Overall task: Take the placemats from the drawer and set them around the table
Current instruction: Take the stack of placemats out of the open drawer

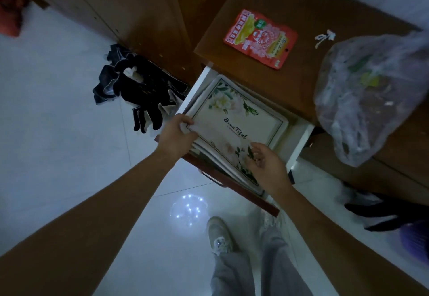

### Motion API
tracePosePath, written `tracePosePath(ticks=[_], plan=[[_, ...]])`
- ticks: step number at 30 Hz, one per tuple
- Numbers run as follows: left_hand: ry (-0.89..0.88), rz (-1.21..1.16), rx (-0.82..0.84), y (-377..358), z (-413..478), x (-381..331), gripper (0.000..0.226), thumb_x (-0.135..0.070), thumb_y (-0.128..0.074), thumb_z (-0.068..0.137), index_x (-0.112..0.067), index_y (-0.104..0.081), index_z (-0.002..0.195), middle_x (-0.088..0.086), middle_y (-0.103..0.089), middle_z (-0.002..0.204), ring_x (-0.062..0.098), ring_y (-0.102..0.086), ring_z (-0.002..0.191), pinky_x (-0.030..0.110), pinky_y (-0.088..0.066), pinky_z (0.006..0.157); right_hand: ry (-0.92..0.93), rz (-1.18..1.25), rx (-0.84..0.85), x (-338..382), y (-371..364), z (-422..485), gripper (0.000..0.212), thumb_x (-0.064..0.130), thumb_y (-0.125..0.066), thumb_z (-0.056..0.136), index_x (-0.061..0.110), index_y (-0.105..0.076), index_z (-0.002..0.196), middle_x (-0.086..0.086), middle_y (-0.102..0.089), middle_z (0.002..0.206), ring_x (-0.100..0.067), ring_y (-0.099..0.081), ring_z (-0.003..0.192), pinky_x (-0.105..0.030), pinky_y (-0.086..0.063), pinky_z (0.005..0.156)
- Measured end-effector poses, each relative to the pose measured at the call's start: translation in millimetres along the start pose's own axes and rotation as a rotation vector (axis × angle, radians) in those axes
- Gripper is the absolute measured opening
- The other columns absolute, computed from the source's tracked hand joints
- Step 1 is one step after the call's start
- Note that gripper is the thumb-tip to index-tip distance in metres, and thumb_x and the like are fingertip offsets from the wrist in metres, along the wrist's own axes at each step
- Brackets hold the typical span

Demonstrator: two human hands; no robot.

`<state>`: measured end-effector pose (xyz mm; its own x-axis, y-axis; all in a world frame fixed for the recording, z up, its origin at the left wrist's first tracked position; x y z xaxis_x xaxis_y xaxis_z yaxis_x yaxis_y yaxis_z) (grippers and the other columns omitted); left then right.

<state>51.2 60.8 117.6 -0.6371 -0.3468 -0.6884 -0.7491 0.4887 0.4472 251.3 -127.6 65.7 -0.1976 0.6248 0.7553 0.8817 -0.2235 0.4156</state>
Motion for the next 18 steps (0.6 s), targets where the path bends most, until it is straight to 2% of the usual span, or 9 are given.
tracePosePath(ticks=[2,4,7,11,13,15,18], plan=[[0.020,-0.127,-0.028,20.0,-21.4,-1.3,0.026,0.000,-0.070,0.084,-0.016,-0.065,0.103,0.002,-0.062,0.103,0.020,-0.066,0.078,0.033,-0.060,0.064,-0.007,0.033,-0.033,7.5,5.7,-14.9,0.044,0.018,-0.067,0.090,0.021,-0.055,0.132,0.011,-0.058,0.116,-0.009,-0.056,0.111,-0.028,-0.047,0.099],[0.034,-0.218,-0.029,39.5,-46.1,2.2,0.027,0.004,-0.070,0.084,-0.017,-0.065,0.100,0.002,-0.062,0.107,0.020,-0.068,0.085,0.034,-0.061,0.068,-0.018,0.022,-0.052,12.7,9.9,-32.7,0.043,0.019,-0.067,0.090,0.023,-0.056,0.131,0.011,-0.060,0.117,-0.008,-0.057,0.110,-0.029,-0.048,0.097],[0.012,-0.125,-0.015,61.2,-85.9,16.5,0.026,0.003,-0.072,0.084,-0.019,-0.063,0.095,0.001,-0.061,0.114,0.018,-0.068,0.086,0.032,-0.062,0.065,-0.078,-0.069,-0.008,18.0,6.7,-58.3,0.046,0.026,-0.066,0.090,0.024,-0.054,0.134,0.007,-0.061,0.117,-0.007,-0.054,0.107,-0.025,-0.044,0.091],[0.028,-0.068,-0.015,68.7,-120.2,50.1,0.022,0.004,-0.071,0.085,-0.011,-0.059,0.097,0.005,-0.060,0.114,0.019,-0.066,0.082,0.027,-0.060,0.061,-0.112,-0.149,0.021,22.7,0.9,-83.8,0.044,0.029,-0.065,0.090,0.018,-0.056,0.132,0.002,-0.061,0.102,-0.013,-0.056,0.092,-0.025,-0.046,0.080],[0.057,-0.071,-0.036,70.5,-126.8,68.1,0.024,0.003,-0.071,0.084,-0.012,-0.058,0.098,0.003,-0.060,0.112,0.020,-0.065,0.085,0.030,-0.060,0.065,-0.126,-0.187,0.042,19.3,-3.6,-86.7,0.045,0.031,-0.066,0.090,0.017,-0.057,0.132,-0.003,-0.064,0.109,-0.019,-0.061,0.098,-0.029,-0.049,0.082],[0.070,-0.073,-0.048,70.0,-128.4,82.5,0.025,0.002,-0.072,0.084,-0.009,-0.058,0.101,-0.003,-0.060,0.106,0.018,-0.063,0.086,0.033,-0.060,0.072,-0.119,-0.230,0.074,14.0,-9.8,-82.7,0.047,0.033,-0.067,0.090,0.014,-0.057,0.132,-0.007,-0.063,0.121,-0.024,-0.060,0.110,-0.032,-0.049,0.091],[0.094,-0.056,-0.049,68.6,-124.0,97.7,0.025,0.003,-0.072,0.084,-0.007,-0.057,0.102,-0.009,-0.056,0.100,0.012,-0.059,0.082,0.029,-0.059,0.069,-0.096,-0.276,0.108,13.4,-15.7,-65.1,0.047,0.029,-0.068,0.090,0.009,-0.057,0.131,-0.013,-0.061,0.127,-0.028,-0.057,0.113,-0.027,-0.044,0.089]])
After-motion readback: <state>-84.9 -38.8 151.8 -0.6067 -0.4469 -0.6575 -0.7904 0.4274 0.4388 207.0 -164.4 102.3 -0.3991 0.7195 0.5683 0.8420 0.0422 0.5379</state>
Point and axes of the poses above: each hand's wrist, its own z-axis towards the middle knuckle, its own y-axis out of the back of the hand, x = y × z, the point moved 9 cm from there along z, towards the middle knuckle
